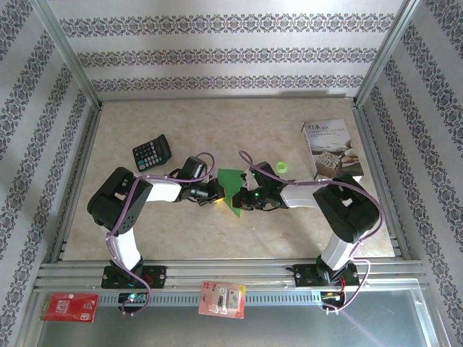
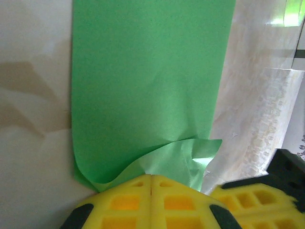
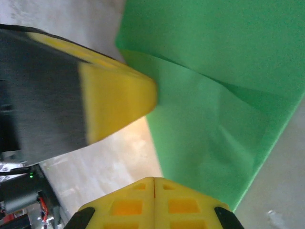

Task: Fold a paper plane with a square sheet of paper (pick it up from the middle)
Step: Third fold the triangle at the center of the table.

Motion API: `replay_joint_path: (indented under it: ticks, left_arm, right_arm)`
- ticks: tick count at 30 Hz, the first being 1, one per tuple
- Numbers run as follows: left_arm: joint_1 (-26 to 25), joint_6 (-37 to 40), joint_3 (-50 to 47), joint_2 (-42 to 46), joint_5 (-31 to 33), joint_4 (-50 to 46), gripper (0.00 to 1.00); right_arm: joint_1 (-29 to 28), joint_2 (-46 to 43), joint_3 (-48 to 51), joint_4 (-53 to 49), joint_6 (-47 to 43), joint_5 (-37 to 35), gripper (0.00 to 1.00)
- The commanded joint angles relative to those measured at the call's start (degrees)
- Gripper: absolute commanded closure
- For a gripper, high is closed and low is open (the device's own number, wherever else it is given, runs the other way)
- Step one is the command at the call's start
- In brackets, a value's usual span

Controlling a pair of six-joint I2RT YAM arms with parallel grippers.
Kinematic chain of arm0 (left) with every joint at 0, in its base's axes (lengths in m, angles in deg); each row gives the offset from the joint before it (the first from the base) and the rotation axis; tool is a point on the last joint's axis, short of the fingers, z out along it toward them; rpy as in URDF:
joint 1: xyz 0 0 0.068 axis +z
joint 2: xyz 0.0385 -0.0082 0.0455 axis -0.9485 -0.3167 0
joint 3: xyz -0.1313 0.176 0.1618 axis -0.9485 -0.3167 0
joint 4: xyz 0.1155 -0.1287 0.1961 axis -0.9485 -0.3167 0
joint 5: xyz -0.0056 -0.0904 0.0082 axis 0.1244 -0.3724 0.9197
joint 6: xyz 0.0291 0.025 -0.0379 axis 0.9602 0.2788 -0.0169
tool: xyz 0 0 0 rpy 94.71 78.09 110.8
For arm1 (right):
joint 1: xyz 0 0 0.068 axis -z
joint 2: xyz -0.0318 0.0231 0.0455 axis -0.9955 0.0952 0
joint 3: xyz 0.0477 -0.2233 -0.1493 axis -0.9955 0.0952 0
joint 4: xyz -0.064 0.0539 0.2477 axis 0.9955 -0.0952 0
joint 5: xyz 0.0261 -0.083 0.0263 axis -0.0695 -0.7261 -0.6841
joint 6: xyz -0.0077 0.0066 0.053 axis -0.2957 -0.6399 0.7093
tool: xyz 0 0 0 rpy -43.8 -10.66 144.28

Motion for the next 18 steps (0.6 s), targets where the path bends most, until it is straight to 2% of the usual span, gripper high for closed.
replay_joint_path:
  ticks: [1,9,18]
  left_arm:
    - [-1.38,-0.67,-1.88,-0.63,1.45,-4.15,1.0]
    - [-0.9,0.92,0.57,-0.97,1.23,-6.24,0.99]
    - [0.33,3.14,4.55,-2.69,1.33,-9.49,0.96]
  right_arm:
    - [-0.23,2.21,-0.91,-1.34,-1.68,-0.57,1.0]
    - [0.3,3.57,3.81,-6.32,-2.46,-3.09,1.0]
    - [0.09,2.69,4.66,-15.05,-4.82,-6.31,1.0]
